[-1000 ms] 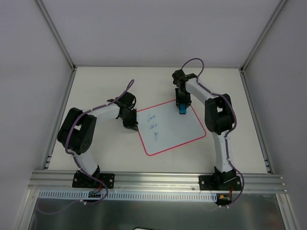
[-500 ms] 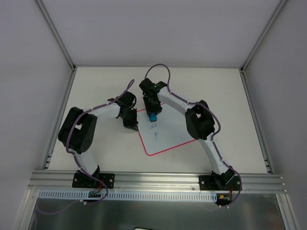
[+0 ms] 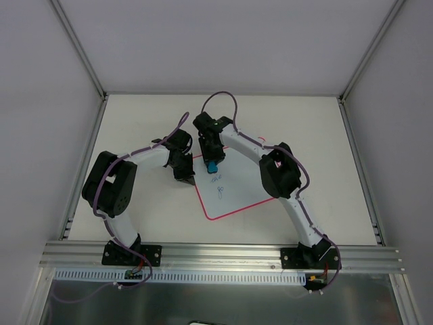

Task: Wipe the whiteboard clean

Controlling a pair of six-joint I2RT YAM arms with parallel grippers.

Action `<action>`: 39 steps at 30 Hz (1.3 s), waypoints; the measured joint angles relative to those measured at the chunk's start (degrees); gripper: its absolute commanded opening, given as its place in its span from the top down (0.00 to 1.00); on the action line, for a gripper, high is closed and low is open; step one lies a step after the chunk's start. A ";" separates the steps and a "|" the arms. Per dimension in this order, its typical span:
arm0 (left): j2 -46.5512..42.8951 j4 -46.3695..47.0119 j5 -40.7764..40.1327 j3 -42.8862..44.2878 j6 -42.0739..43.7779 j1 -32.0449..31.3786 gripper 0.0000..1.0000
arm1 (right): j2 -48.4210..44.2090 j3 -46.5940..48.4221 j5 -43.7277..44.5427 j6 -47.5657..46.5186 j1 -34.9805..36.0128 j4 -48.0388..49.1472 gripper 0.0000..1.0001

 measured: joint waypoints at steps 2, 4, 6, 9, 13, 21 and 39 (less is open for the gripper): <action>0.00 0.00 0.00 0.00 -0.11 0.00 1.00 | -1.79 -2.86 1.60 -0.07 -0.96 0.37 1.00; 0.00 0.00 0.00 0.00 -0.17 0.00 1.00 | -3.72 -6.27 3.80 -0.17 -2.84 0.33 1.00; 0.00 0.00 0.00 0.00 -0.22 0.00 1.00 | -5.40 -9.03 5.97 -0.35 -5.09 0.09 1.00; 0.00 0.00 0.00 0.00 -0.31 0.00 1.00 | -7.26 -12.22 8.92 -0.79 -8.48 -0.15 1.00; 0.00 0.00 0.00 0.02 -0.42 0.00 1.00 | -9.05 -15.21 10.36 -1.16 -9.62 0.85 1.00; 0.15 -0.20 0.00 0.24 -0.76 0.00 1.00 | -8.94 -15.17 10.36 -2.21 -0.20 0.92 0.99; 0.26 -0.39 -0.17 0.46 -1.73 0.17 0.92 | -18.10 -30.03 7.89 -1.16 -0.70 6.67 1.00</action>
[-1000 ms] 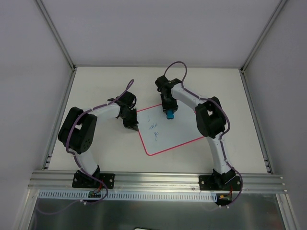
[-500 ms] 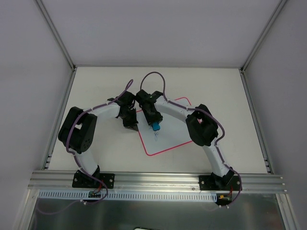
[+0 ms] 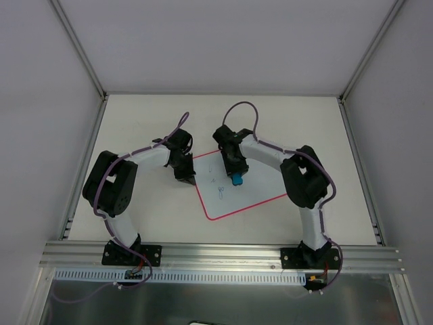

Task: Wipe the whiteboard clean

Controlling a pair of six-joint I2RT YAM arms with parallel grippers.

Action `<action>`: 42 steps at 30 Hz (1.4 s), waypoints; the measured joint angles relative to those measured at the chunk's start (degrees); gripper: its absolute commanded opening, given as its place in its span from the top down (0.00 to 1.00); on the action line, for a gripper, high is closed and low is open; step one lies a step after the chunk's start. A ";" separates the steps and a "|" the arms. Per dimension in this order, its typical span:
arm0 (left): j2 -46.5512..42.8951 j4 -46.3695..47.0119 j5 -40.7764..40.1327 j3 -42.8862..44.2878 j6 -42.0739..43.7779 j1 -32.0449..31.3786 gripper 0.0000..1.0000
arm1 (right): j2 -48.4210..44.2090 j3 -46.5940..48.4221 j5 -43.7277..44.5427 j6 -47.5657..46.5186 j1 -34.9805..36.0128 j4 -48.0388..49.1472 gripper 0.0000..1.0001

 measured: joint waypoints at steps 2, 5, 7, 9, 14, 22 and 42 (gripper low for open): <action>0.00 -0.04 -0.17 0.20 0.96 0.17 0.76 | -2.84 -4.26 0.04 0.37 -3.21 0.76 1.00; 0.02 -0.79 -1.51 1.33 3.80 1.44 0.48 | -6.82 -10.16 0.63 0.57 -7.89 1.53 1.00; 0.13 -1.46 -2.58 3.63 6.82 2.58 0.38 | -9.22 -13.22 0.94 0.57 -9.99 2.03 1.00; 0.55 -1.68 -3.34 6.60 9.70 3.43 0.37 | -10.78 -15.47 1.09 0.59 -11.04 2.12 1.00; 5.38 -0.83 -4.07 16.92 19.34 4.81 0.42 | -13.70 -19.15 1.09 0.63 -11.69 2.51 1.00; 11.10 -0.48 3.28 21.29 27.54 5.09 0.49 | -16.37 -22.67 0.81 1.03 -13.20 2.82 1.00; 12.22 -1.22 4.15 17.07 31.69 2.82 0.65 | -16.28 -22.75 -0.46 0.94 -15.54 3.30 1.00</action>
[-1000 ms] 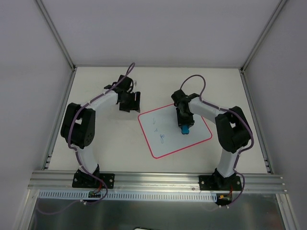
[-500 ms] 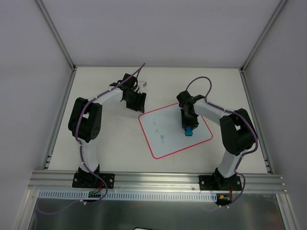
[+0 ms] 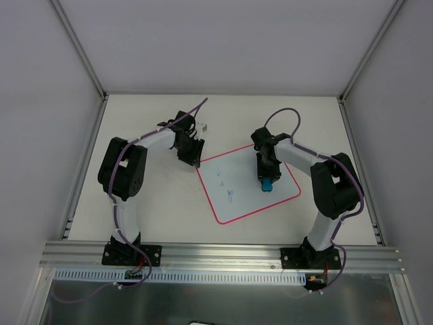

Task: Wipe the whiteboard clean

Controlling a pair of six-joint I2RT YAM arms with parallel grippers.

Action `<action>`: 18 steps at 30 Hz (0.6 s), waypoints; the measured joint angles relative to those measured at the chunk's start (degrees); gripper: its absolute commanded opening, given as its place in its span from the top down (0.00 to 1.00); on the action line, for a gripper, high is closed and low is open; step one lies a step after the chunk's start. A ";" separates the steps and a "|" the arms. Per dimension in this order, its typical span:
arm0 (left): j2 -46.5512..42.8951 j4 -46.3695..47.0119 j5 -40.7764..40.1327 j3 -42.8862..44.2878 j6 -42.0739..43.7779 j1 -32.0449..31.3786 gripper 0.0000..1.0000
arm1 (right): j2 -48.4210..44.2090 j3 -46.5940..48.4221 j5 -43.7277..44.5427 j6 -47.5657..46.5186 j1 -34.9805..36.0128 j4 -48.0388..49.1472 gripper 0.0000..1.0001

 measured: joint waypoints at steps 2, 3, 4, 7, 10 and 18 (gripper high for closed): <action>0.00 0.24 -0.70 -0.02 -0.02 -0.24 0.68 | 0.26 0.44 0.02 -0.22 -0.11 -0.17 1.00; 0.00 0.31 -0.94 -0.04 0.00 -0.37 0.70 | 0.61 0.83 0.04 -0.37 -0.17 -0.22 1.00; 0.02 0.37 -0.94 -0.07 -0.02 -0.59 0.75 | 0.98 1.29 0.07 -0.52 -0.24 -0.33 1.00; 0.20 0.48 -1.18 -0.11 -0.48 -1.16 0.89 | 2.10 2.75 0.11 -1.01 -0.39 -0.42 1.00; 0.20 0.66 -1.16 -0.11 -1.62 -1.22 0.99 | 3.65 4.66 0.07 -1.70 -0.72 -0.85 1.00; -1.55 3.76 -0.26 -3.28 -6.29 -1.46 1.00 | 9.68 13.05 -0.02 -3.67 -1.27 -2.34 1.00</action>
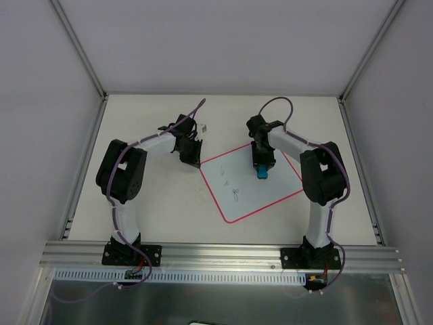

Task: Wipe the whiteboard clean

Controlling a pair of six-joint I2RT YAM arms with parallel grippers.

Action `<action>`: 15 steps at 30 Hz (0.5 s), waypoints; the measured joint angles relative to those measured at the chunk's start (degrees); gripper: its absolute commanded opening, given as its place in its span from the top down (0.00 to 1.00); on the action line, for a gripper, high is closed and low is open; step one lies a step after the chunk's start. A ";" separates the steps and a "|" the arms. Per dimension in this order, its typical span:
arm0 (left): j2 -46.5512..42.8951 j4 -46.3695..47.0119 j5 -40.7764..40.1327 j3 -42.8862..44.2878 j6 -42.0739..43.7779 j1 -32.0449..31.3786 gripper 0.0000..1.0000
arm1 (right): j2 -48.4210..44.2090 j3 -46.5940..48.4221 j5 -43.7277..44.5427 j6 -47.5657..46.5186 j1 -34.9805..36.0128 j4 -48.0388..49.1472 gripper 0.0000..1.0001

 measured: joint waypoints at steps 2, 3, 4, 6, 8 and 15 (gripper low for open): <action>-1.01 1.14 0.42 -1.75 -2.10 -0.04 1.00 | 1.31 2.08 -0.20 -0.07 0.00 0.00 1.00; -1.60 1.57 0.72 -2.82 -3.43 -0.15 1.00 | 1.79 2.82 -0.37 -0.04 0.02 0.09 1.00; -2.14 1.77 0.85 -3.69 -4.74 -0.37 1.00 | 2.21 3.41 -0.44 -0.04 0.24 0.11 1.00; -2.91 1.81 0.98 -4.94 -6.95 -0.98 1.00 | 2.75 4.28 -0.52 -0.02 0.72 0.13 1.00; -3.30 1.66 1.31 -5.64 -9.49 -1.55 1.00 | 3.85 5.95 -0.48 0.09 2.16 -0.02 1.00; -3.32 1.16 1.27 -5.90 -15.45 -1.88 1.00 | 10.08 15.39 0.15 0.83 11.69 -1.49 1.00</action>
